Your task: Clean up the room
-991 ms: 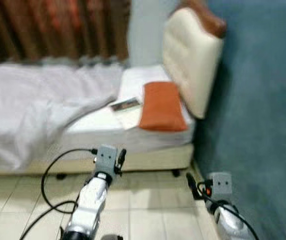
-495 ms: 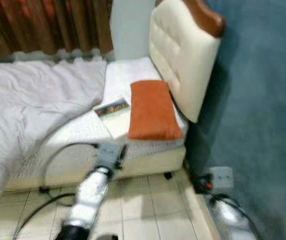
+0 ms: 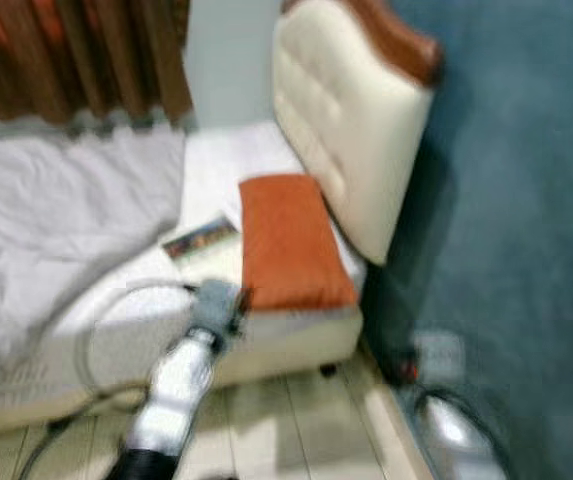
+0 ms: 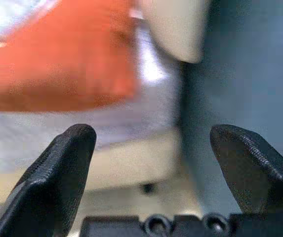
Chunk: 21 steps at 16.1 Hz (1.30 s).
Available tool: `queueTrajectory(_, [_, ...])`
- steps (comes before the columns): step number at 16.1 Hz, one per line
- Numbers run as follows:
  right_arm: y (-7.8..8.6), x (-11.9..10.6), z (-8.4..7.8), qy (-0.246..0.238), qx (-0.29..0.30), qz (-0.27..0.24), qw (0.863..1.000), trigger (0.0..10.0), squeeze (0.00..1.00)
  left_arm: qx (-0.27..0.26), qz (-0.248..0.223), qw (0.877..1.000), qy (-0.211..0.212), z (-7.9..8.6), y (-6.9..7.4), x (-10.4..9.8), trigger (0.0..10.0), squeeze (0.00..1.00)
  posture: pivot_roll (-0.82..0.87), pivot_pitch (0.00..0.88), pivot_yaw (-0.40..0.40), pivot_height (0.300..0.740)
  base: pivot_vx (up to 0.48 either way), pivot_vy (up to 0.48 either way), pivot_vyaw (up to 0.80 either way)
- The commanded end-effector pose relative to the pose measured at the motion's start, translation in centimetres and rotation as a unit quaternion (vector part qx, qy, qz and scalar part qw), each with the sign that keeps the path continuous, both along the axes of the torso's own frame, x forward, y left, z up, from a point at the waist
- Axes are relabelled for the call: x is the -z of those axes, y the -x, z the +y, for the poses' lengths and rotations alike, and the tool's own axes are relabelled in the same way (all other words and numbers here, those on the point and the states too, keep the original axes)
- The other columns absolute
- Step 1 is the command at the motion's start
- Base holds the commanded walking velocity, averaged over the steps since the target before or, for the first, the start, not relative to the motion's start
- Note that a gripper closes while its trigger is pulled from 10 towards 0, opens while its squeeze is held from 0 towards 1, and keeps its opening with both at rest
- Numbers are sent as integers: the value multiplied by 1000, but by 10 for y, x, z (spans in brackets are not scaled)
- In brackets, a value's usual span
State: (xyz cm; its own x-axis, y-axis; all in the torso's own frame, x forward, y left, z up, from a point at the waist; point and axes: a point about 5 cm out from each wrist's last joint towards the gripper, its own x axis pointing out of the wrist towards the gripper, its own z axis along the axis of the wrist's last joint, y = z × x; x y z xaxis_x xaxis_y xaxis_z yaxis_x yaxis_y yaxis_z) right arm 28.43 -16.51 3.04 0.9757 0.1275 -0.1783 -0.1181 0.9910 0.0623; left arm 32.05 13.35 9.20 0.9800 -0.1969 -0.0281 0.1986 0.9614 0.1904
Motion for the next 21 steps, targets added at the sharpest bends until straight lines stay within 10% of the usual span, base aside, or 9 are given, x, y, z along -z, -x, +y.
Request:
queueTrajectory(1, [1, 0, -6, -11, 0, 3, 1000, 10000, 0, 10, -8, 1000, 3, -8, -1, -4, 10000, 0, -47, 0, 5, 630, 446, 0, 0])
queueTrajectory(10, [-10, -50, 16, -238, -34, -46, 970, 10000, 0, 9, -26, 999, 17, -5, 3, -9, 10000, 0, -35, 0, 8, 630, 347, 0, 0])
queueTrajectory(11, [-11, -47, 17, -259, -34, -30, 965, 10000, 1000, 10, -25, 1000, 16, -5, 3, -9, 10000, 0, -31, 0, 8, 630, 0, 0, 0])
queueTrajectory(17, [-12, -8, 22, -368, -29, 88, 925, 10000, 1000, 6, -23, 1000, 11, 3, 9, -11, 10000, 0, 2, 14, 17, 630, 0, 0, 0])
queueTrajectory(20, [-21, 2, 33, -331, -24, 113, 937, 10000, 1000, 5, -19, 1000, -7, 16, 21, -14, 10000, 0, 65, 130, 35, 630, 0, 0, 0])
queueTrajectory(21, [-30, -10, 34, -204, -43, 74, 975, 10000, 1000, 14, -27, 999, -30, 20, 24, -20, 10000, 0, 103, 147, 38, 630, 0, 0, 0])
